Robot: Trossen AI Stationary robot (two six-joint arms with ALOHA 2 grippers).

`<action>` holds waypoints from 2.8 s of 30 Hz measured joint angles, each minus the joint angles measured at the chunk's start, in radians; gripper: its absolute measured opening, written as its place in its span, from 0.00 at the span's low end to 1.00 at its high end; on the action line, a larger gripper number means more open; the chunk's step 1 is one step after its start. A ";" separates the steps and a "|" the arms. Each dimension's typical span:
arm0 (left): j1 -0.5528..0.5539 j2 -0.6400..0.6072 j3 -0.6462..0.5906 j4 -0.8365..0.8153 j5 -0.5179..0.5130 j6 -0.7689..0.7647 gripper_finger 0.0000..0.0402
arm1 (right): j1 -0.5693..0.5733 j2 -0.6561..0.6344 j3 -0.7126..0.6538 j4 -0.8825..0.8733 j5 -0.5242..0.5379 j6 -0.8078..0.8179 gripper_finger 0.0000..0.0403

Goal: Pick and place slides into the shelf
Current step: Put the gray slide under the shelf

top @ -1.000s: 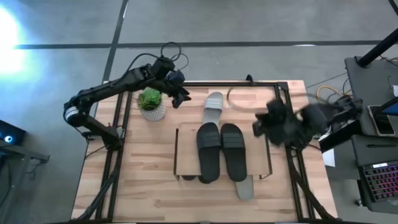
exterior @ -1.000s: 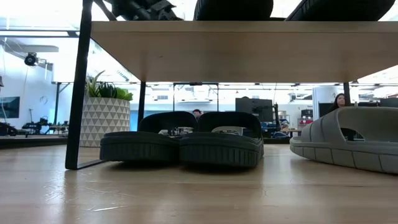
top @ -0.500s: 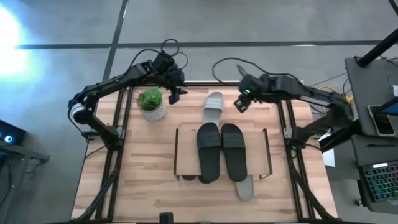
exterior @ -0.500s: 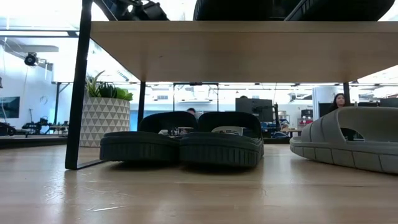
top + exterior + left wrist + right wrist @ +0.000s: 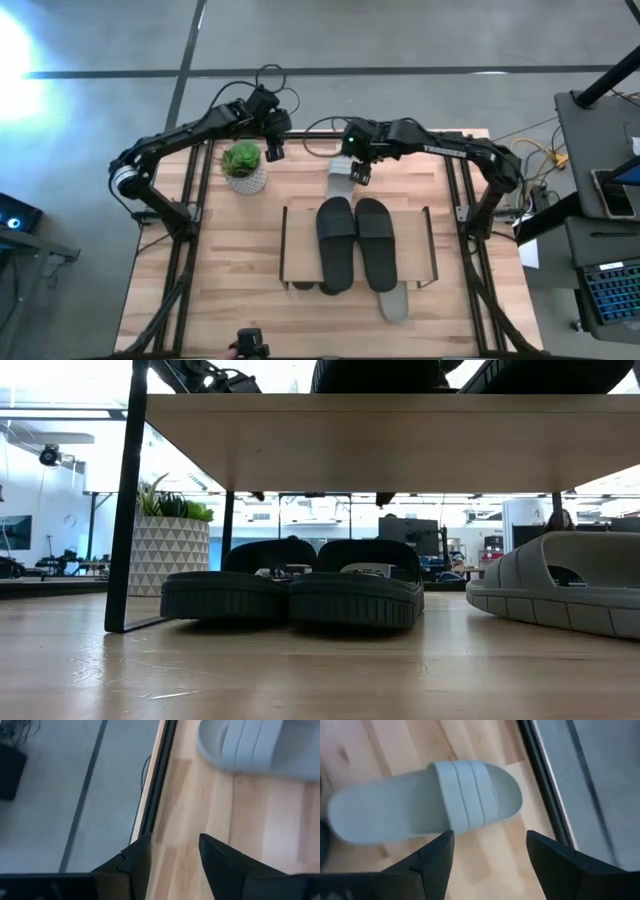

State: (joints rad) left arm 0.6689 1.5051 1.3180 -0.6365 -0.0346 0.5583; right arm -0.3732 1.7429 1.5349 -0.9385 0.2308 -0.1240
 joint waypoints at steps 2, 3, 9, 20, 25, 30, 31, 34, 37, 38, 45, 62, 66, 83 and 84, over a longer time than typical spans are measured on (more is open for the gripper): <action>0.000 0.000 -0.021 0.000 -0.023 0.000 0.37 | 0.003 0.017 0.000 0.001 0.002 -0.052 0.60; 0.000 0.000 -0.032 0.000 -0.029 0.000 0.37 | 0.006 0.026 0.000 0.001 0.002 -0.065 0.60; 0.000 -0.001 -0.103 0.023 -0.030 -0.001 0.37 | 0.014 0.067 0.000 0.033 -0.018 -0.092 0.60; 0.002 -0.003 -0.134 0.063 -0.030 -0.001 0.37 | -0.008 0.163 -0.002 0.061 -0.082 -0.101 0.60; 0.005 -0.003 -0.134 0.087 -0.030 -0.001 0.37 | -0.014 0.192 -0.002 0.069 -0.111 -0.129 0.60; 0.005 -0.003 -0.136 0.089 -0.030 -0.001 0.37 | -0.013 0.217 -0.002 0.088 -0.130 -0.134 0.60; 0.005 -0.003 -0.137 0.090 -0.030 -0.001 0.37 | -0.013 0.218 -0.002 0.095 -0.129 -0.133 0.60; 0.005 -0.003 -0.143 0.097 -0.030 -0.001 0.37 | -0.014 0.229 -0.002 0.108 -0.079 -0.139 0.60; 0.005 -0.003 -0.146 0.097 -0.030 -0.001 0.37 | -0.016 0.240 -0.002 0.138 -0.028 -0.141 0.60; 0.005 -0.003 -0.146 0.099 -0.030 -0.001 0.37 | -0.016 0.242 -0.002 0.146 -0.034 -0.144 0.60; 0.006 -0.003 -0.146 0.099 -0.030 -0.001 0.37 | -0.020 0.278 -0.003 0.158 -0.053 -0.151 0.60; 0.006 -0.003 -0.147 0.113 -0.030 -0.001 0.37 | -0.073 0.281 -0.003 0.191 0.089 -0.165 0.09; 0.006 -0.003 -0.147 0.113 -0.030 -0.002 0.37 | -0.089 0.280 -0.002 0.197 0.107 -0.157 0.04; 0.005 -0.003 -0.146 0.114 -0.030 -0.004 0.37 | -0.120 0.172 0.101 0.191 0.242 -0.179 0.02; 0.005 -0.003 -0.146 0.114 -0.030 -0.005 0.37 | -0.121 0.155 0.115 0.180 0.242 -0.166 0.02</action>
State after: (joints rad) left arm 0.6743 1.5024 1.1717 -0.5228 -0.0641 0.5537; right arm -0.4945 1.8981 1.6502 -0.7581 0.4732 -0.2899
